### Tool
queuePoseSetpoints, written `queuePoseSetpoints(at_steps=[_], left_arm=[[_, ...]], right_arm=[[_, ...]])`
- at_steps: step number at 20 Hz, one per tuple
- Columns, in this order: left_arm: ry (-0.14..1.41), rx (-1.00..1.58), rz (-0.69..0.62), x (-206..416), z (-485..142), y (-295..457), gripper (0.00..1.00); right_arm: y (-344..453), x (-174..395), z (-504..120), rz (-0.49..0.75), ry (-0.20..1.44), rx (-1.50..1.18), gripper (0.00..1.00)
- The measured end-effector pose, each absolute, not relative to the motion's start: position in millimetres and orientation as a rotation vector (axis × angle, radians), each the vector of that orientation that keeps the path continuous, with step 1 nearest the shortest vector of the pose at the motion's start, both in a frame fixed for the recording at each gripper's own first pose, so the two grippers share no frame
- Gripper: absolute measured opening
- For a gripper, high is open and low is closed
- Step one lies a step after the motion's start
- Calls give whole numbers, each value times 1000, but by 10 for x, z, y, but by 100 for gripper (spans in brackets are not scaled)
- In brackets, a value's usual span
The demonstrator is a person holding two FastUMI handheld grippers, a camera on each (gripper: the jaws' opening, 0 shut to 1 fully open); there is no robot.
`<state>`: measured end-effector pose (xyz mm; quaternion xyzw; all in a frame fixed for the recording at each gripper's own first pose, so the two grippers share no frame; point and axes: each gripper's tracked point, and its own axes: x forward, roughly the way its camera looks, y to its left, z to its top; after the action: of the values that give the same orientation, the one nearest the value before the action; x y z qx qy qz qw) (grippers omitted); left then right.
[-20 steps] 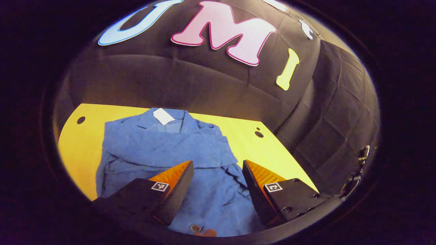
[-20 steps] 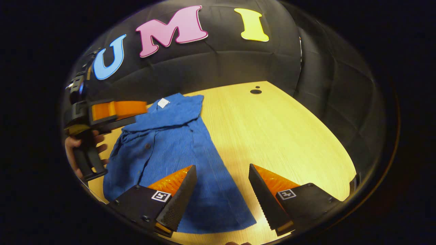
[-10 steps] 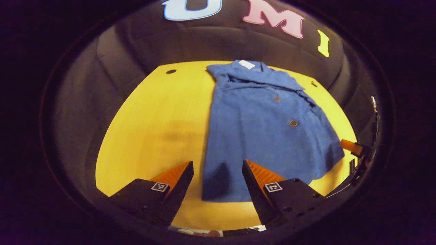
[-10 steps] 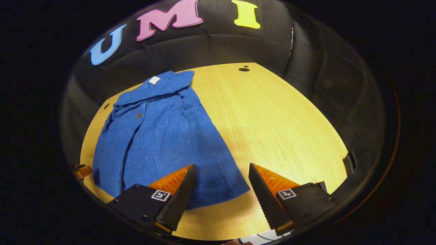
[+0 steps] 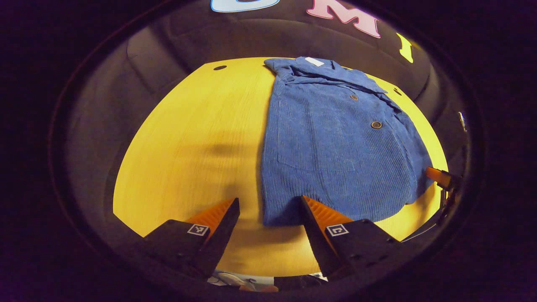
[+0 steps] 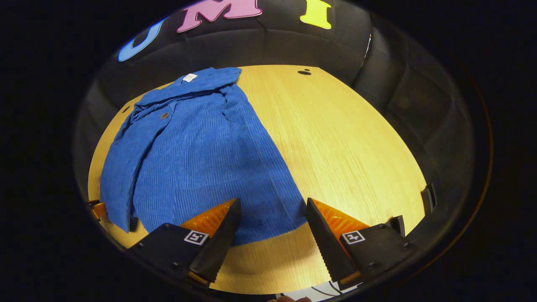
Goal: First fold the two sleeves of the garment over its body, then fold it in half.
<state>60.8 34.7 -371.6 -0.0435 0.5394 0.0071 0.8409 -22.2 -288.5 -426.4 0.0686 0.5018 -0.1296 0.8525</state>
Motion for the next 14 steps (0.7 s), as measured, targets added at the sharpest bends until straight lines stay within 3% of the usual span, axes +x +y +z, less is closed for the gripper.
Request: queuePoseSetpoints(at_steps=[4, 5, 6, 7, 8, 9, 10, 11, 13, 14], left_arm=[[1143, -91, -3, 651, -3717, 181, 80], [1152, -85, -7, 645, -3701, 147, 70], [1155, -84, -22, 667, -3704, 99, 55], [1161, -84, -23, 679, -3702, 65, 55], [1155, -90, -39, 701, -3709, 6, 39], [1157, -96, -40, 728, -3727, -32, 35], [1151, -117, -43, 742, -3699, -55, 14], [1143, -155, -78, 769, -3675, -137, 8], [1142, -245, -93, 789, -3654, -203, 0], [1142, -291, -120, 811, -3639, -232, 0]], right_arm=[[-2881, -245, -4245, -254, 1084, 166, 99], [-2872, -224, -4237, -235, 1087, 164, 89], [-2869, -202, -4264, -232, 1095, 163, 84], [-2835, -158, -4267, -236, 1095, 177, 66], [-2807, -135, -4272, -241, 1102, 191, 48], [-2801, -110, -4280, -248, 1104, 190, 30], [-2761, -91, -4277, -222, 1112, 183, 15], [-2732, -68, -4289, -188, 1114, 173, 15], [-2529, 13, -4270, -100, 1118, 246, 4], [-2438, 40, -4261, -68, 1122, 285, 4]])
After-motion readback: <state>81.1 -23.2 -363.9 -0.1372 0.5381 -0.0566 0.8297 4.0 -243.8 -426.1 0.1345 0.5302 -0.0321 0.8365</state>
